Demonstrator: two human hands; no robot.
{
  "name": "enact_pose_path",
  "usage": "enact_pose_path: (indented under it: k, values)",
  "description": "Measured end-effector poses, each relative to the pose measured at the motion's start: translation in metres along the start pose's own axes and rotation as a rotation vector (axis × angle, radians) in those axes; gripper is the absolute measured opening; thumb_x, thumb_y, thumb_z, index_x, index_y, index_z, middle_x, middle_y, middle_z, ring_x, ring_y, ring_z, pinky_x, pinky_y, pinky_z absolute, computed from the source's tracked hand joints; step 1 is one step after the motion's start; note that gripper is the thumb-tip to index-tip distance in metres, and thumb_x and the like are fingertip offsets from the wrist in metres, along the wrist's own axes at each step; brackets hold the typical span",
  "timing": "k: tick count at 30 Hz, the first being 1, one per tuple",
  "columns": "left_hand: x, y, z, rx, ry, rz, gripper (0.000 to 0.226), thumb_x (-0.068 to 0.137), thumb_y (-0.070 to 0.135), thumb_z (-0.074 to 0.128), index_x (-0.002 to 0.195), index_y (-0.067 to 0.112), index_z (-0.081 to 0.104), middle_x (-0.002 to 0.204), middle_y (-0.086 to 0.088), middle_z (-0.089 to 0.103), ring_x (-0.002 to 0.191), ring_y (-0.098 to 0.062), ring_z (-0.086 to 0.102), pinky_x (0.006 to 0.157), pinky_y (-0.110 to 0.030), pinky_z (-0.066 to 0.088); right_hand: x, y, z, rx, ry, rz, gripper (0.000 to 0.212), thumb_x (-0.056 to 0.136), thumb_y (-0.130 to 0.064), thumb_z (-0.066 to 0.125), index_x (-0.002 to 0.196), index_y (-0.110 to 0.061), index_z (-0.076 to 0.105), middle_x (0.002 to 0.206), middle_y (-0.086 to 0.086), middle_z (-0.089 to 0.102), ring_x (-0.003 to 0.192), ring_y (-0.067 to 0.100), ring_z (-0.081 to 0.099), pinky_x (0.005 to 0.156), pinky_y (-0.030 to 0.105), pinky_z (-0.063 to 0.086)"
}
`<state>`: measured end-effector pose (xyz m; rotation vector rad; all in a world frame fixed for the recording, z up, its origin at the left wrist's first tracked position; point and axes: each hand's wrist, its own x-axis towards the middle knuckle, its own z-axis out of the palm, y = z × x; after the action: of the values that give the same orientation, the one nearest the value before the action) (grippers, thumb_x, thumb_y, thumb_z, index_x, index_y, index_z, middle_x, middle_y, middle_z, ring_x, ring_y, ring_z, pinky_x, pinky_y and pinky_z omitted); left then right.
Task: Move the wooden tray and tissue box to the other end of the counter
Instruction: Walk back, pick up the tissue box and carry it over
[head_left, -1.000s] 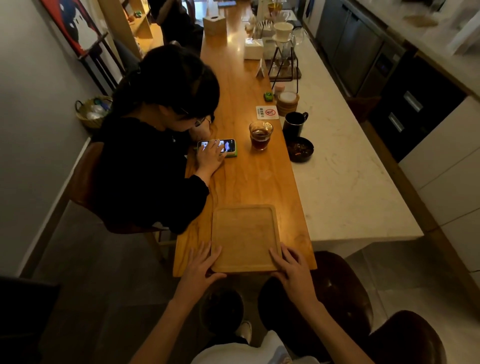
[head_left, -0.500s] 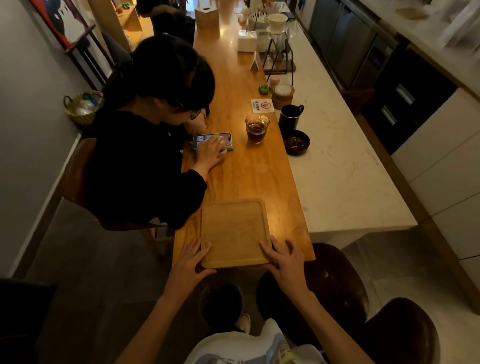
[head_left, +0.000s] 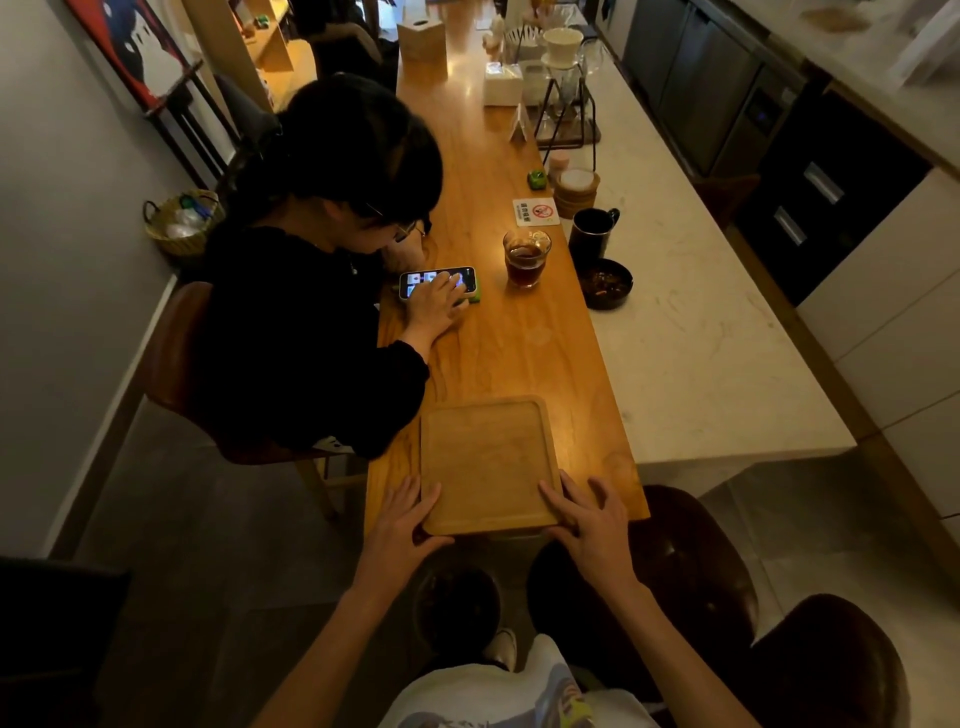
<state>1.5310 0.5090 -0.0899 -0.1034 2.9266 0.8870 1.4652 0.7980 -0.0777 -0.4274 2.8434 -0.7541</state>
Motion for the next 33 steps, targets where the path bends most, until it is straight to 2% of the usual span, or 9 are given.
enact_pose_path:
  k: [4, 9, 12, 20, 33]
  values:
    - [0.000, 0.002, -0.002, 0.077, -0.016, 0.003, 0.085, 0.083, 0.046, 0.069, 0.151, 0.025, 0.024, 0.160, -0.007, 0.019, 0.149, -0.024, 0.012, 0.121, -0.039, 0.006, -0.005, -0.003, 0.002, -0.058, 0.009, -0.024, 0.068, 0.087, -0.029, 0.072, 0.147, -0.038, 0.041, 0.154, 0.001, 0.042, 0.139, 0.037, 0.029, 0.110, 0.055, 0.033]
    - [-0.005, 0.018, 0.003, 0.246, -0.032, -0.100, 0.084, 0.087, 0.051, 0.061, 0.154, 0.029, 0.015, 0.161, -0.008, 0.017, 0.149, -0.038, 0.005, 0.114, -0.063, -0.004, -0.012, -0.010, 0.008, -0.115, 0.019, -0.020, 0.067, 0.092, -0.029, 0.067, 0.151, -0.032, 0.037, 0.153, 0.005, 0.044, 0.142, 0.041, 0.029, 0.110, 0.056, 0.038]
    - [-0.003, 0.023, 0.003, 0.268, -0.057, -0.134, 0.084, 0.088, 0.051, 0.059, 0.154, 0.029, 0.012, 0.162, -0.009, 0.015, 0.148, -0.040, 0.000, 0.114, -0.068, 0.001, -0.012, -0.012, 0.010, -0.156, 0.016, -0.015, 0.067, 0.091, -0.027, 0.067, 0.151, -0.028, 0.037, 0.152, 0.009, 0.045, 0.141, 0.044, 0.031, 0.110, 0.060, 0.037]
    - [0.000, 0.023, -0.001, 0.328, -0.096, -0.146, 0.085, 0.087, 0.056, 0.055, 0.154, 0.031, 0.008, 0.163, -0.005, 0.014, 0.149, -0.038, 0.003, 0.114, -0.068, 0.010, -0.012, -0.013, 0.009, -0.157, 0.033, -0.019, 0.066, 0.089, -0.023, 0.070, 0.149, -0.027, 0.041, 0.148, 0.011, 0.049, 0.138, 0.048, 0.035, 0.106, 0.063, 0.039]
    - [0.001, 0.022, -0.001, 0.319, -0.119, -0.149, 0.084, 0.087, 0.054, 0.057, 0.154, 0.030, 0.013, 0.163, -0.005, 0.014, 0.148, -0.040, 0.002, 0.114, -0.069, 0.007, -0.014, -0.015, 0.008, -0.178, 0.045, -0.022, 0.065, 0.088, -0.025, 0.070, 0.148, -0.024, 0.044, 0.147, 0.013, 0.051, 0.137, 0.049, 0.038, 0.108, 0.065, 0.036]
